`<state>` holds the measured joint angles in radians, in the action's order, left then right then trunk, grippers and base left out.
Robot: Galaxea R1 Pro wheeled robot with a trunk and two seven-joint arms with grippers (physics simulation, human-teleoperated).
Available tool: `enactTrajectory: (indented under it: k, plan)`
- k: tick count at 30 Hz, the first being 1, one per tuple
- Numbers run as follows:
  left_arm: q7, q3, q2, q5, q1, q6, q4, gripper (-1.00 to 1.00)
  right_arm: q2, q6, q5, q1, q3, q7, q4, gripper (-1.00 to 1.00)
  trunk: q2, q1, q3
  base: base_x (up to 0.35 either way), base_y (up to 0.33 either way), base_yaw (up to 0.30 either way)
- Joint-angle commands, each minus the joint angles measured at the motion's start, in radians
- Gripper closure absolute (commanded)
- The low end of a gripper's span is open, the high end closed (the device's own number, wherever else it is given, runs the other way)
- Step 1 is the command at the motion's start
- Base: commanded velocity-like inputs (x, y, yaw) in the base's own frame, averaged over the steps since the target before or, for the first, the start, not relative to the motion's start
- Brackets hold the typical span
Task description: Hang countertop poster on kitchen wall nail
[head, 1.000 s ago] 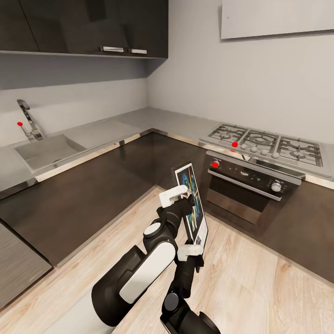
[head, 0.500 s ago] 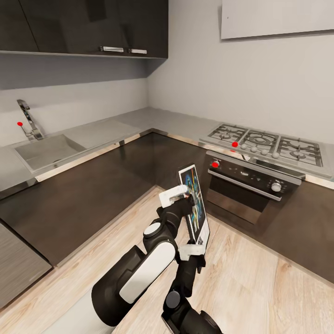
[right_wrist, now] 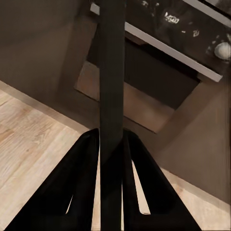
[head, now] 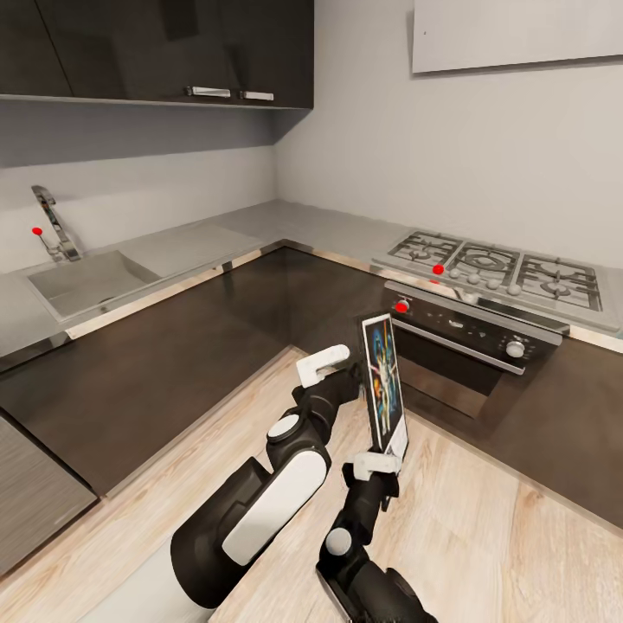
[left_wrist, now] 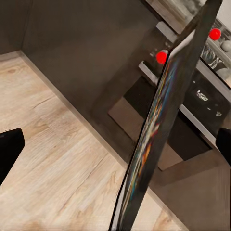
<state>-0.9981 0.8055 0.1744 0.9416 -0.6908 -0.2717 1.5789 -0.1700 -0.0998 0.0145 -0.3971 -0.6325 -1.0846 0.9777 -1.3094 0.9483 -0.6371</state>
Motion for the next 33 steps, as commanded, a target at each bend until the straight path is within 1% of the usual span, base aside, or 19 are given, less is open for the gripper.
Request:
enactTrajectory:
  k: [1, 4, 5, 10, 13, 15, 16, 19, 20, 21, 22, 23, 24, 26, 27, 28, 29, 31, 33]
  plan:
    - [-0.006, -0.002, 0.0, 0.015, -0.001, -0.007, 0.001, -1.0, 0.001, 0.014, -0.003, -0.001, 0.023, 0.001, -0.001, 1.0, -0.001, 0.0, -0.001, 0.0, 0.0, 0.0]
    - [-0.005, -0.018, 0.0, 0.051, -0.001, -0.009, 0.001, -1.0, 0.005, 0.044, -0.005, -0.001, 0.051, 0.032, -0.002, 1.0, -0.001, 0.0, -0.001, 0.0, 0.0, 0.0]
    - [-0.005, -0.038, 0.0, 0.065, -0.001, -0.011, 0.001, -1.0, 0.015, 0.052, -0.005, -0.001, 0.058, 0.056, -0.001, 1.0, -0.001, 0.0, -0.001, 0.0, 0.0, 0.0]
    - [-0.001, -0.112, 0.0, 0.085, -0.001, -0.019, 0.001, -1.0, 0.047, 0.083, -0.007, 0.001, 0.078, 0.13, 0.003, 1.0, -0.001, 0.0, -0.001, 0.0, 0.0, 0.0]
    - [0.002, -0.141, 0.0, 0.093, -0.001, -0.026, 0.0, -1.0, 0.068, 0.125, -0.008, 0.004, 0.134, 0.229, 0.01, 1.0, -0.001, 0.0, -0.001, 0.0, 0.0, 0.0]
    - [0.004, -0.147, -0.023, 0.107, -0.001, -0.03, -0.001, -1.0, 0.078, 0.131, -0.008, 0.005, 0.164, 0.288, 0.015, 1.0, -0.001, 0.0, -0.001, 0.0, 0.0, 0.0]
    - [0.016, -0.152, -0.056, 0.135, -0.001, -0.034, -0.001, -1.0, 0.086, 0.135, -0.008, 0.006, 0.202, 0.357, 0.019, 1.0, -0.001, 0.0, -0.001, 0.0, 0.0, 0.0]
    - [0.058, -0.157, -0.112, 0.193, -0.001, -0.037, -0.004, -1.0, 0.092, 0.139, -0.008, 0.008, 0.273, 0.474, 0.025, 1.0, -0.001, 0.0, -0.001, 0.0, 0.0, 0.0]
    - [0.097, -0.159, -0.155, 0.228, -0.001, -0.037, -0.006, -1.0, 0.095, 0.14, -0.008, 0.009, 0.326, 0.558, 0.027, 1.0, -0.001, 0.0, -0.001, 0.0, 0.0, 0.0]
    - [0.118, -0.16, -0.177, 0.244, -0.001, -0.036, -0.007, -1.0, 0.096, 0.141, -0.008, 0.009, 0.356, 0.605, 0.028, 1.0, -0.001, 0.0, -0.001, 0.0, 0.0, 0.0]
    - [0.158, -0.161, -0.221, 0.269, -0.001, -0.034, -0.009, -1.0, 0.098, 0.142, -0.008, 0.01, 0.413, 0.697, 0.029, 1.0, -0.001, 0.0, -0.001, 0.0, 0.0, 0.0]
    - [0.177, -0.161, -0.243, 0.281, 0.0, -0.034, -0.01, -1.0, 0.099, 0.142, -0.008, 0.01, 0.443, 0.743, 0.03, 1.0, -0.001, 0.0, -0.001, 0.0, 0.0, 0.0]
    - [0.213, -0.162, -0.282, 0.303, 0.0, -0.032, -0.012, -1.0, 0.099, 0.142, -0.007, 0.01, 0.498, 0.828, 0.031, 1.0, -0.001, 0.0, -0.001, 0.0, 0.0, 0.0]
    - [0.248, -0.162, -0.317, 0.325, 0.0, -0.031, -0.013, -1.0, 0.1, 0.142, -0.007, 0.01, 0.553, 0.908, 0.031, 1.0, -0.001, 0.0, -0.001, 0.0, 0.0, 0.0]
    - [0.287, -0.162, -0.352, 0.351, 0.0, -0.03, -0.015, -1.0, 0.102, 0.142, -0.007, 0.01, 0.605, 0.986, 0.032, 1.0, -0.001, 0.0, -0.001, 0.0, 0.0, 0.0]
    - [0.337, -0.163, -0.391, 0.379, 0.0, -0.03, -0.021, -1.0, 0.104, 0.141, -0.007, 0.01, 0.651, 1.067, 0.032, 1.0, -0.001, 0.0, -0.001, 0.0, 0.0, 0.0]
    - [0.418, -0.163, -0.437, 0.411, 0.0, -0.029, -0.044, -1.0, 0.109, 0.141, -0.006, 0.01, 0.696, 1.167, 0.032, 1.0, -0.001, 0.0, -0.001, 0.0, 0.0, 0.0]
    - [0.504, -0.163, -0.476, 0.437, 0.001, -0.028, -0.074, -1.0, 0.117, 0.141, -0.005, 0.011, 0.733, 1.258, 0.032, 1.0, -0.001, 0.0, -0.001, 0.0, 0.0, 0.0]
    - [0.709, -0.163, -0.539, 0.464, 0.003, -0.027, -0.163, -1.0, 0.145, 0.141, -0.005, 0.011, 0.786, 1.42, 0.032, 1.0, -0.001, 0.0, -0.001, 0.0, 0.0, 0.0]
